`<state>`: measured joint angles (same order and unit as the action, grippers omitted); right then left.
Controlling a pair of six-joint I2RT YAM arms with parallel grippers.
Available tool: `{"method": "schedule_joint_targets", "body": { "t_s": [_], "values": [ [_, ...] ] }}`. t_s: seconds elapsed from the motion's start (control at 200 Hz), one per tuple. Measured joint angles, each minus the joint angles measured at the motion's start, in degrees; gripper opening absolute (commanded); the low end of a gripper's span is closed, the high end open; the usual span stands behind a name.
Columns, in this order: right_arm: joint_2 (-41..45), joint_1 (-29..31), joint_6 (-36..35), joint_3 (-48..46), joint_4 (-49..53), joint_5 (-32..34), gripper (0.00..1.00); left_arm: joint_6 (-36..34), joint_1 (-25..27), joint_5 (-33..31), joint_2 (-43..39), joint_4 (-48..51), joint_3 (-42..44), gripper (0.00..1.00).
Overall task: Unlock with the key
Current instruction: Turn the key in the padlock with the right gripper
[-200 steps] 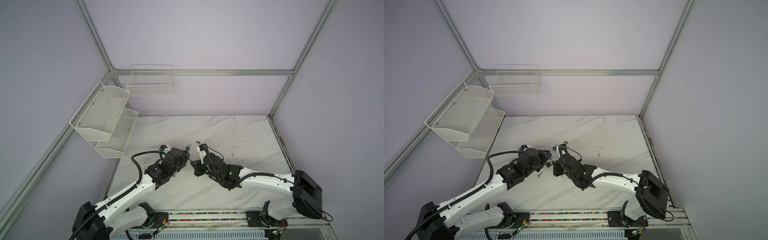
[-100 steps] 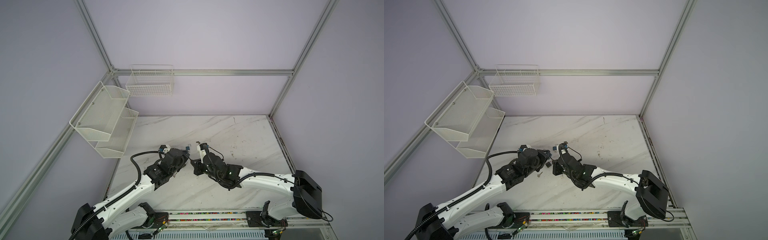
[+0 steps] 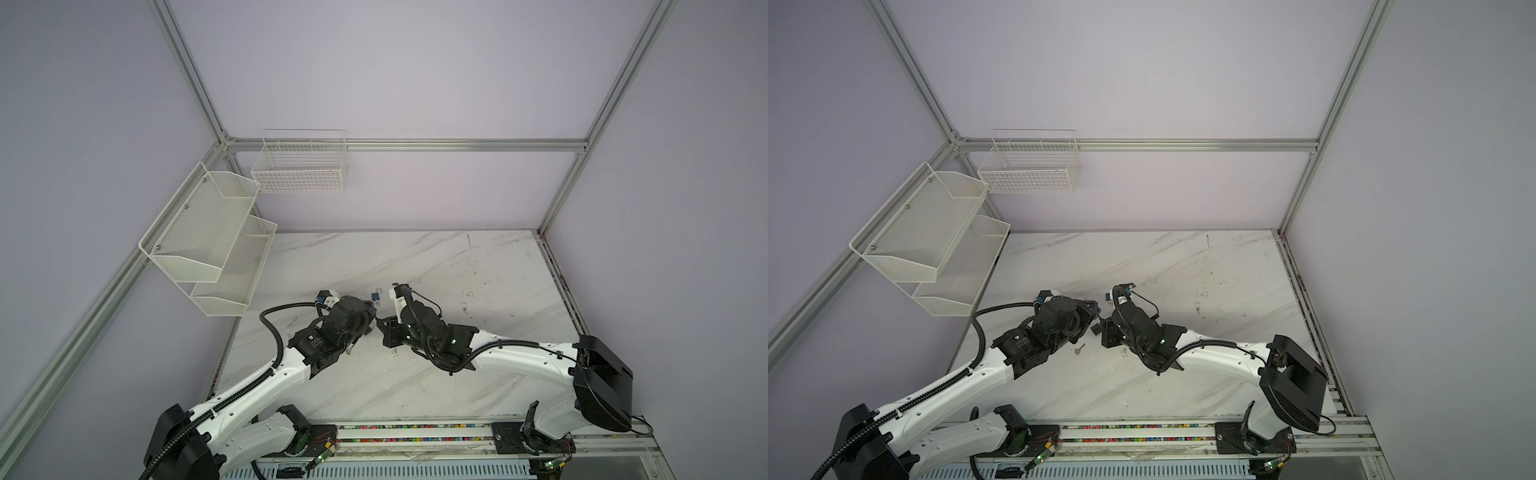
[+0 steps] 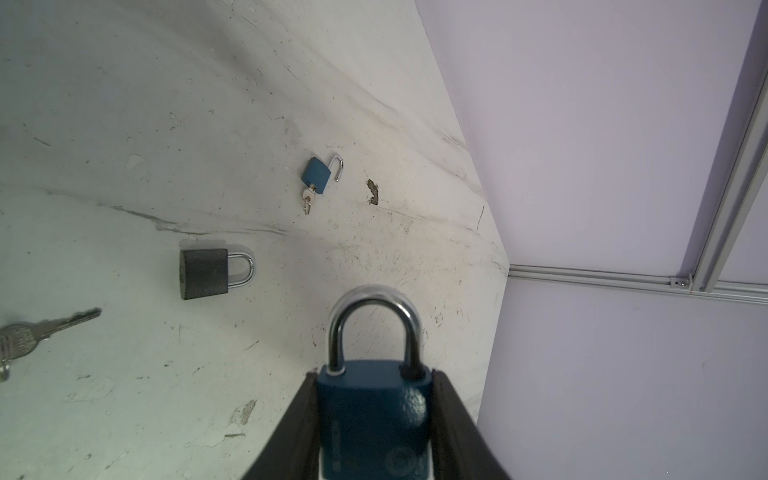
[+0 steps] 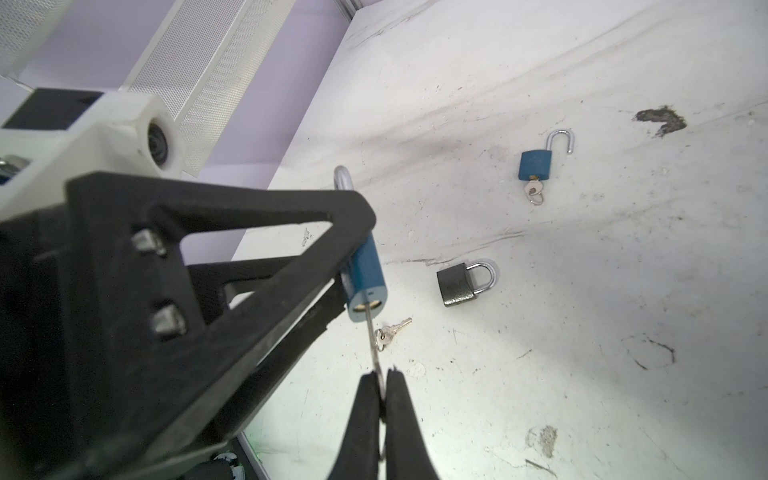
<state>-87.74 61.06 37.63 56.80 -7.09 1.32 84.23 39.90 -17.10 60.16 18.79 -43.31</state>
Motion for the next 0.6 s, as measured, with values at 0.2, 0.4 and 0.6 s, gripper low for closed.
{"method": "schedule_joint_targets", "body": {
  "t_s": [0.2, 0.4, 0.6],
  "values": [
    [0.8, -4.5, 2.4, 0.0, -1.2, -8.1, 0.0, -1.2, 2.2, -0.5, -0.1, -1.5, -0.1, 0.03],
    [1.6, -4.6, -0.8, 2.3, 3.0, -7.0, 0.0, -1.3, 4.0, -2.5, -1.1, -2.3, -0.1, 0.03],
    [1.7, -4.6, -1.9, 2.8, 3.5, -7.6, 0.0, -1.3, 5.1, -4.4, -1.2, -2.5, -0.1, 0.03]
  ]
}}
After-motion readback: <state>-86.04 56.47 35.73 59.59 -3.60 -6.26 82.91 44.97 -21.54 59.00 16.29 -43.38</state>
